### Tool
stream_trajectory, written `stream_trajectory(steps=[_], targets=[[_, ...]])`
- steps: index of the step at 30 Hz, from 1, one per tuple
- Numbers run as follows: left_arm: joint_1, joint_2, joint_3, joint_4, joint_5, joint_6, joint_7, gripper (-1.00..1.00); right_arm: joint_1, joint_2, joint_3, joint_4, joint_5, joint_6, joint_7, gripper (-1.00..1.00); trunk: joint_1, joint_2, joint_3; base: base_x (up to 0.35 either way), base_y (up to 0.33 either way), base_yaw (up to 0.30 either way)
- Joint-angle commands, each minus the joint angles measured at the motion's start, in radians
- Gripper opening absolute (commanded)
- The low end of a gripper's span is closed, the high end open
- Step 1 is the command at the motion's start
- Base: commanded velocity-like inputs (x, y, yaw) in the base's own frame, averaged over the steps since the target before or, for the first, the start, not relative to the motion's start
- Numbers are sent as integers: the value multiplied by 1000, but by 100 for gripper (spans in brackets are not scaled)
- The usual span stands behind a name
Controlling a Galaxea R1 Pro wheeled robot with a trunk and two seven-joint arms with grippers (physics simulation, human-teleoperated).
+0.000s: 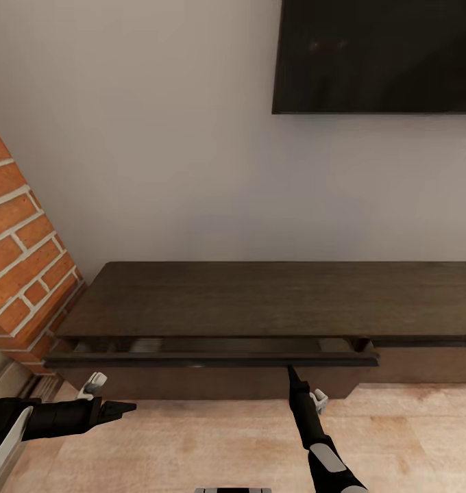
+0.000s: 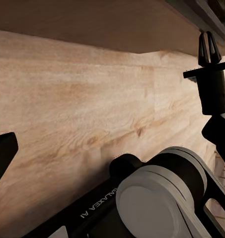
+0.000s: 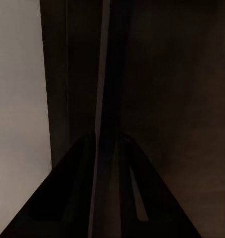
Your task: Place each of the two pumpkins and all three candles from the living room inside a cabinet in the living room (use any cabinet), then make sure every cabinet is closed, and position the cauldron so it is next to a table in the living room.
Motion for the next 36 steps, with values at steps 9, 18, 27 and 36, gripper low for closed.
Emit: stream_trajectory(steps=[9, 18, 27, 36], targets=[[0, 0, 0, 0, 0, 0, 0, 100, 1, 0, -4, 2, 2, 3, -13, -100, 0, 0, 0, -274, 0, 0], [1, 0, 0, 0, 0, 0, 0, 100, 1, 0, -4, 2, 2, 3, -11, -100, 0, 0, 0, -136, 0, 0], [0, 0, 0, 0, -1, 0, 0, 100, 1, 0, -4, 2, 2, 2, -11, -100, 0, 0, 0, -106, 0, 0], [0, 0, 0, 0, -1, 0, 0, 100, 1, 0, -4, 2, 2, 3, -11, -100, 0, 0, 0, -86, 0, 0]])
